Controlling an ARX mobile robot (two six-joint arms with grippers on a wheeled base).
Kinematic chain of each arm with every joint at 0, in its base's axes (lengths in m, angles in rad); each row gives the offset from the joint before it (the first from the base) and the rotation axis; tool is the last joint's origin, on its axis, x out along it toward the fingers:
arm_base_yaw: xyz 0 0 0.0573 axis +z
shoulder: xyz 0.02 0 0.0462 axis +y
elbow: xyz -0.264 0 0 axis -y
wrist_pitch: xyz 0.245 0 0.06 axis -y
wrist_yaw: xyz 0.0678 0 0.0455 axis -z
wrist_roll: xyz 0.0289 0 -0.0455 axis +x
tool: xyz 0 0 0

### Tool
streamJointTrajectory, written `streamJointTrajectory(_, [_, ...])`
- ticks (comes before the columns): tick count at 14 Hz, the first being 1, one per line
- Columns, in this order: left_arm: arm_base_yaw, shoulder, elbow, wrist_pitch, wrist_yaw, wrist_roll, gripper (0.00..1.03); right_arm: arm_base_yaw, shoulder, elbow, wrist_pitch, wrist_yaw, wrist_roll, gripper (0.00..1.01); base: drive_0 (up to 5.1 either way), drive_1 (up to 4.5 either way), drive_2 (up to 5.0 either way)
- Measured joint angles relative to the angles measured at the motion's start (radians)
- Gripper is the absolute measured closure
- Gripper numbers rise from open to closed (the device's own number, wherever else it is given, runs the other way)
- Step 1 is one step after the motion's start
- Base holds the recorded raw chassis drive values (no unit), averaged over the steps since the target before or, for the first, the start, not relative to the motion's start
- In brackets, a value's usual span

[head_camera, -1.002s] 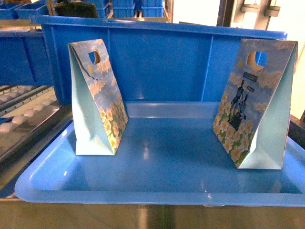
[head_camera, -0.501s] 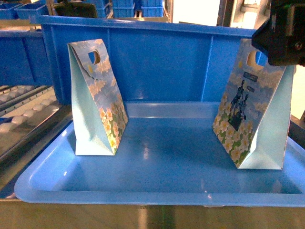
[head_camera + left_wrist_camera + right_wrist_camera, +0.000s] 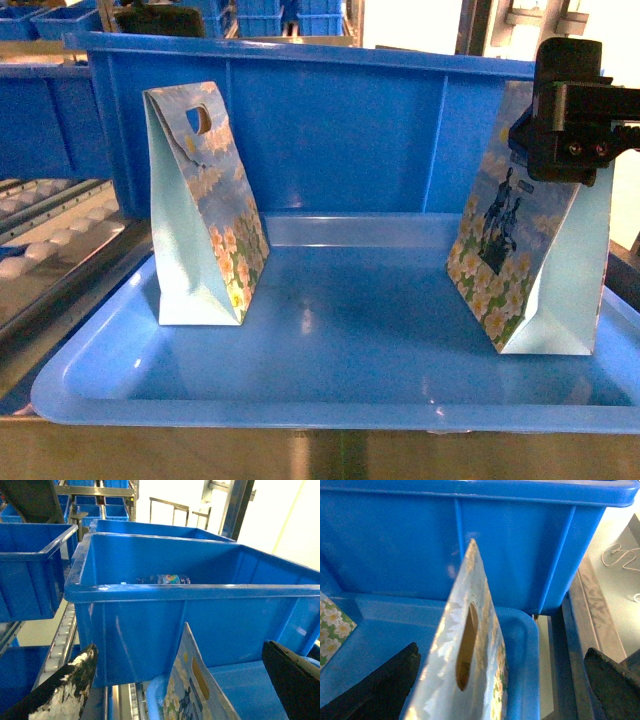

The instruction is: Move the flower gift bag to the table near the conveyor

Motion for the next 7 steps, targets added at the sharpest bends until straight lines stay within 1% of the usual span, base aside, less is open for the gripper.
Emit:
streamJointTrajectory(1, [0.0,0.0,0.0,-0.001,0.0,0.0,0.05,0.013,0.0,-0.006,0.016,-0.001,0.009,0.1,0.0,0.0,0.0])
streamJointTrajectory(2, [0.0,0.0,0.0,0.0,0.0,0.0,0.05,0.032,0.0,-0.011,0.016,0.0,0.01,0.27,0.0,0.0,0.0])
streamJointTrajectory(3, [0.0,0.0,0.0,0.0,0.0,0.0,0.05,0.059,0.0,-0.018,0.032,-0.002,-0.001,0.4,0.0,0.0,0.0])
streamJointTrajectory(4, [0.0,0.0,0.0,0.0,0.0,0.0,0.05,0.068,0.0,-0.018,0.035,-0.001,-0.021,0.53,0.0,0.0,0.0])
streamJointTrajectory(7, [-0.002,0.0,0.0,-0.001,0.0,0.0,0.05,0.077,0.0,-0.032,0.054,0.009,-0.035,0.87,0.0,0.0,0.0])
